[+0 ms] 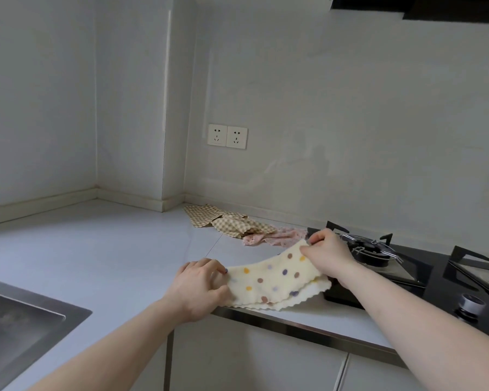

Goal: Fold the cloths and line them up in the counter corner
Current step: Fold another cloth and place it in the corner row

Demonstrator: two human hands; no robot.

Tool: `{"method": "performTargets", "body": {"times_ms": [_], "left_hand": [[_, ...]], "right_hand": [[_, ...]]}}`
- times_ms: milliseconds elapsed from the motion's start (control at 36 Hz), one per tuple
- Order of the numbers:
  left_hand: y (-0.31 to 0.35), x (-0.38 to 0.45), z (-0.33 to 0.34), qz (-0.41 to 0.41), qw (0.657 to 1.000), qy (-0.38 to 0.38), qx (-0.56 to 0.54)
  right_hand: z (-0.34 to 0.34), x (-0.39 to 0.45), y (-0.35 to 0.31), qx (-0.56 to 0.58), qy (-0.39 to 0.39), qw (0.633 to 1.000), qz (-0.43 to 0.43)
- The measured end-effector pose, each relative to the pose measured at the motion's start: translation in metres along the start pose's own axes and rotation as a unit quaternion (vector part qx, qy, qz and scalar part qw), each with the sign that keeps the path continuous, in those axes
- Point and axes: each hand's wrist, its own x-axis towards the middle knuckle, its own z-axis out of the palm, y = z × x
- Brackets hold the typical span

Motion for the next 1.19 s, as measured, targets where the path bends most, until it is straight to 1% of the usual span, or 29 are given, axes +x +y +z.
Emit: {"method": "performTargets", "body": {"times_ms": [56,167,306,444,556,667,694,750,806,861,917,972,1056,1194], "left_hand": [[0.0,0.0,0.0,-0.009,1.0,0.0,-0.006],[0.002,0.003,-0.003,-0.041,0.998,0.018,-0.036],[0.0,0.009,-0.007,-0.083,0.987,0.057,-0.123],[-0.003,0.01,-0.007,-0.106,0.97,0.075,-0.205],[-0.004,0.011,-0.007,-0.114,0.963,0.094,-0.227],[-0.005,0.012,-0.007,-0.113,0.959,0.102,-0.237],[-0.004,0.012,-0.007,-0.11,0.96,0.103,-0.236],[-0.003,0.012,-0.007,-0.11,0.961,0.106,-0.229],[-0.005,0.013,-0.006,-0.113,0.963,0.107,-0.218],[-0.006,0.013,-0.005,-0.111,0.965,0.098,-0.214],[-0.006,0.011,-0.004,-0.104,0.965,0.088,-0.222],[-0.005,0.011,-0.002,-0.084,0.975,0.079,-0.188],[-0.003,0.011,-0.001,-0.047,0.988,0.057,-0.139],[-0.003,0.014,-0.003,-0.017,0.994,0.027,-0.105]], "right_hand": [[0.001,-0.002,-0.011,0.026,0.002,1.0,-0.007],[0.013,-0.007,-0.033,0.062,-0.019,0.998,-0.019],[0.036,-0.015,-0.052,0.105,-0.053,0.993,-0.03],[0.065,-0.027,-0.064,0.11,-0.106,0.987,-0.042],[0.084,-0.036,-0.069,0.11,-0.151,0.981,-0.044],[0.098,-0.043,-0.066,0.161,-0.235,0.959,0.0],[0.101,-0.042,-0.064,0.166,-0.245,0.955,0.004],[0.103,-0.04,-0.059,0.171,-0.225,0.959,-0.012],[0.102,-0.037,-0.053,0.168,-0.153,0.973,-0.039],[0.097,-0.034,-0.044,0.124,-0.078,0.987,-0.06],[0.092,-0.03,-0.032,0.083,-0.046,0.994,-0.059],[0.09,-0.028,-0.018,0.064,-0.051,0.996,-0.036],[0.085,-0.029,-0.004,0.064,-0.085,0.994,0.01],[0.088,-0.025,-0.003,0.056,-0.12,0.991,0.036]]}}
